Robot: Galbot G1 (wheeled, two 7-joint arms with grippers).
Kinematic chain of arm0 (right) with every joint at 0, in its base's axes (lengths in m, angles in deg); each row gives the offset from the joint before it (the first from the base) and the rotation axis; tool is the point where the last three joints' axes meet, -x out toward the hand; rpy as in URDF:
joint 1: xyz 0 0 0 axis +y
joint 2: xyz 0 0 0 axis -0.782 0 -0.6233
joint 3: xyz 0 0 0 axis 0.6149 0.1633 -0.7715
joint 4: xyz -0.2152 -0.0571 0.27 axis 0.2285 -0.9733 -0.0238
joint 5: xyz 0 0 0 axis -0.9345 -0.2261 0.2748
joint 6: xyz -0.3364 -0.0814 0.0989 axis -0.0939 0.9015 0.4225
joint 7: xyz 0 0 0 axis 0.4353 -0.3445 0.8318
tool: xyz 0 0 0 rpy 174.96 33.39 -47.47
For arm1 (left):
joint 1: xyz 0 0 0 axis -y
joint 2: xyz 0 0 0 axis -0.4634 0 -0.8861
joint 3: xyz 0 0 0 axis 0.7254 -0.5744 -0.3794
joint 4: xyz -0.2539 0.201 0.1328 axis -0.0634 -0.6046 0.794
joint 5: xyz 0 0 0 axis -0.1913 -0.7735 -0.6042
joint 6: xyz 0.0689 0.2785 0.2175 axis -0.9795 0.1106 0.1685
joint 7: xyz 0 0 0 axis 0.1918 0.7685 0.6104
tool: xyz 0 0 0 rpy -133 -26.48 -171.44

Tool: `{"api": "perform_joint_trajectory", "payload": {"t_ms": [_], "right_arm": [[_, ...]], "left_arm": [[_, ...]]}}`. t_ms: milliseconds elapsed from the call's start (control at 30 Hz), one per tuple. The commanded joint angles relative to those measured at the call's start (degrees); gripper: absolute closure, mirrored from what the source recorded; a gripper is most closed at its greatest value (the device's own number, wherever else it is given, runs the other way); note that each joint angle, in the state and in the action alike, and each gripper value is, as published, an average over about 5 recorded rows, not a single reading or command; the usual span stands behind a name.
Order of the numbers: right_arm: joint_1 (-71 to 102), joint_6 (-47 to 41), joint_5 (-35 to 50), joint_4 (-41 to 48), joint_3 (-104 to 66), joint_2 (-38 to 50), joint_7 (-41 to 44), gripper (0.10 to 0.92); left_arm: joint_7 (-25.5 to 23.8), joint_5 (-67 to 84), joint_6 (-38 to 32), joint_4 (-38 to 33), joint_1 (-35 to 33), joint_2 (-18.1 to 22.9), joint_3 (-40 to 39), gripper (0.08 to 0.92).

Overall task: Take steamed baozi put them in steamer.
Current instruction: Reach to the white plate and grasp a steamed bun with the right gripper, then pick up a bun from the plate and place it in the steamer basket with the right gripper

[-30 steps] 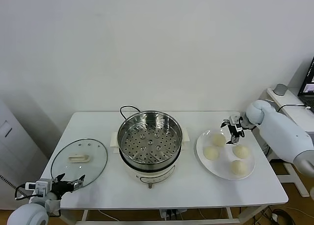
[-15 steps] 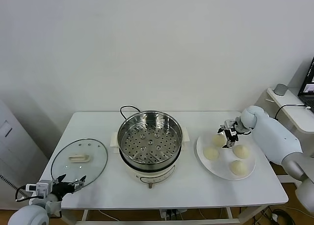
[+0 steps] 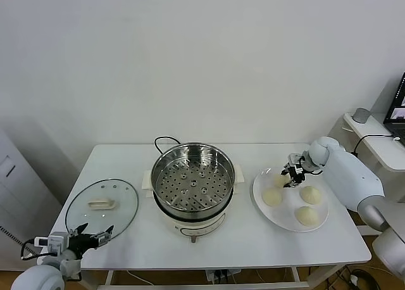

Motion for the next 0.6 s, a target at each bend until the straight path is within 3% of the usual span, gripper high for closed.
{"api": "perform_joint_trajectory", "payload": {"t_ms": [33, 300, 600], "right_arm": [[-5.2, -1.0, 7.2, -9.5, 7.8, 4.6, 0.9, 0.575], [-23.8, 6.3, 19.3, -20.7, 21.0, 7.9, 4.0, 0.567], [-31.6, 22.2, 22.0, -18.1, 25.2, -1.1, 6.1, 0.561]], "left_arm": [[0.2, -0.1, 0.1, 0.0, -0.2, 0.0, 0.1, 0.177], [0.3, -0.2, 0.1, -0.2, -0.5, -0.1, 0.3, 0.177], [0.4, -0.2, 0.1, -0.1, -0.5, -0.2, 0.1, 0.177]]}}
